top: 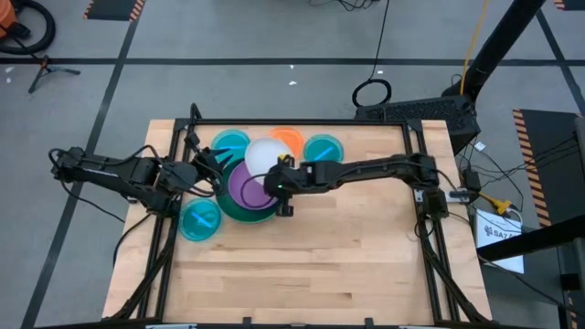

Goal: Stack plastic plates
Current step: Stack the white plate on top of the purple plate

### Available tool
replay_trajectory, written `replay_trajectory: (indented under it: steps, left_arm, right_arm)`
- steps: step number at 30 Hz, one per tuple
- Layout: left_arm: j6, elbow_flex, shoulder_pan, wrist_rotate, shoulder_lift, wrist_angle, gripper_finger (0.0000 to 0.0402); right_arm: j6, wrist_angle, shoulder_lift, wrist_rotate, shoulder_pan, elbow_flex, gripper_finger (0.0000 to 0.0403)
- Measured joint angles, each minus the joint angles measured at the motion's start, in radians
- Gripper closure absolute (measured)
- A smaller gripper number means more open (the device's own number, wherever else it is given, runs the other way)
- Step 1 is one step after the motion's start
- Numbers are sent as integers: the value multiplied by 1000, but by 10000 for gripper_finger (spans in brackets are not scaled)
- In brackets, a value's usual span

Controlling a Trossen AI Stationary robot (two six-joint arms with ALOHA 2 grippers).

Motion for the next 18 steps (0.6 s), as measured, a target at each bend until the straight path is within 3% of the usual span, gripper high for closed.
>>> replay_trajectory:
  steps: [8,18]
  left_arm:
    - [-3,0,0,0,0,-5,316]
    - [-34,0,0,0,0,-36,316]
  right_arm:
    - [-129,-232,117,-26,26,206,402]
    - [-247,-259,152,-71,58,225,397]
